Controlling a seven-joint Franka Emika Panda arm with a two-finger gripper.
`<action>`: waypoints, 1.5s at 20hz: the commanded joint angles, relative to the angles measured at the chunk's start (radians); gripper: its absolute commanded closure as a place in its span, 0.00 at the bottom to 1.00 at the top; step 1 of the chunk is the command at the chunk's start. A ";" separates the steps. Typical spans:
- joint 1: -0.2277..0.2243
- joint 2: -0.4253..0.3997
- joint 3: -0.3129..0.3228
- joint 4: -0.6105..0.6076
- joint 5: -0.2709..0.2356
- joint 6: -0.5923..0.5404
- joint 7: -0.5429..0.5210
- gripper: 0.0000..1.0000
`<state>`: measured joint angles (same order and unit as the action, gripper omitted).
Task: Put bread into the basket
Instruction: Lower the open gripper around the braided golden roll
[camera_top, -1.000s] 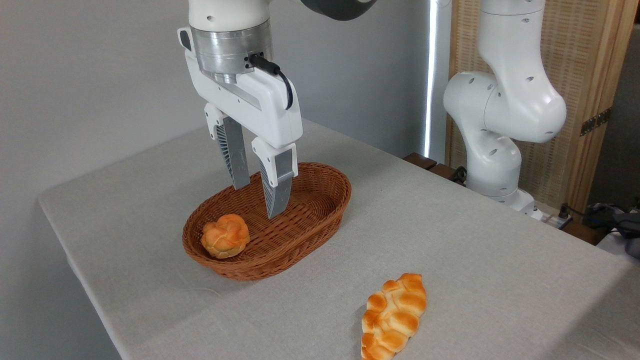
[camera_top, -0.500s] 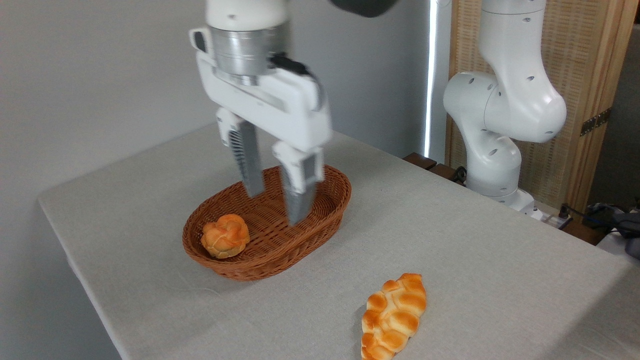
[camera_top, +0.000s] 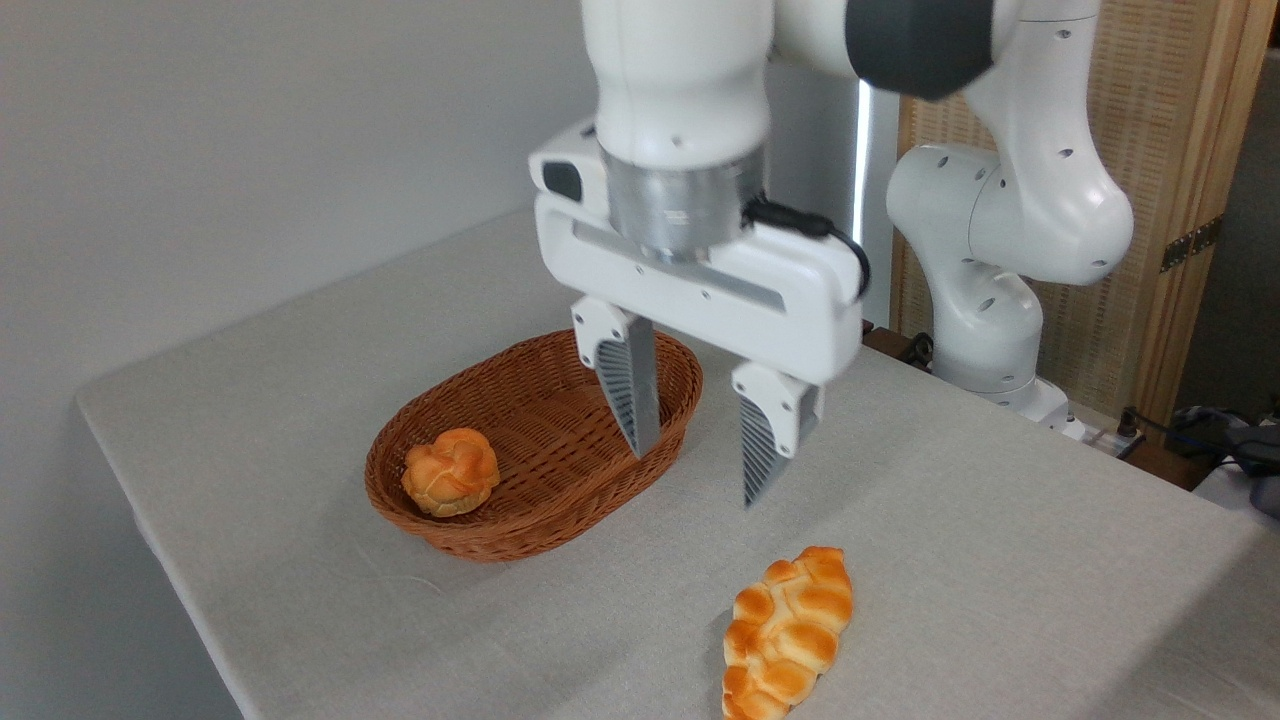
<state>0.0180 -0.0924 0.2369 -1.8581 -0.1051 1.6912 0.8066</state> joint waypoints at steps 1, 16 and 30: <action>-0.009 -0.065 0.007 -0.150 0.015 0.142 -0.003 0.00; 0.016 -0.076 -0.004 -0.349 0.203 0.332 -0.003 0.00; 0.020 -0.012 0.004 -0.395 0.208 0.504 -0.003 0.00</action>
<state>0.0377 -0.0966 0.2349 -2.2412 0.0841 2.1817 0.8062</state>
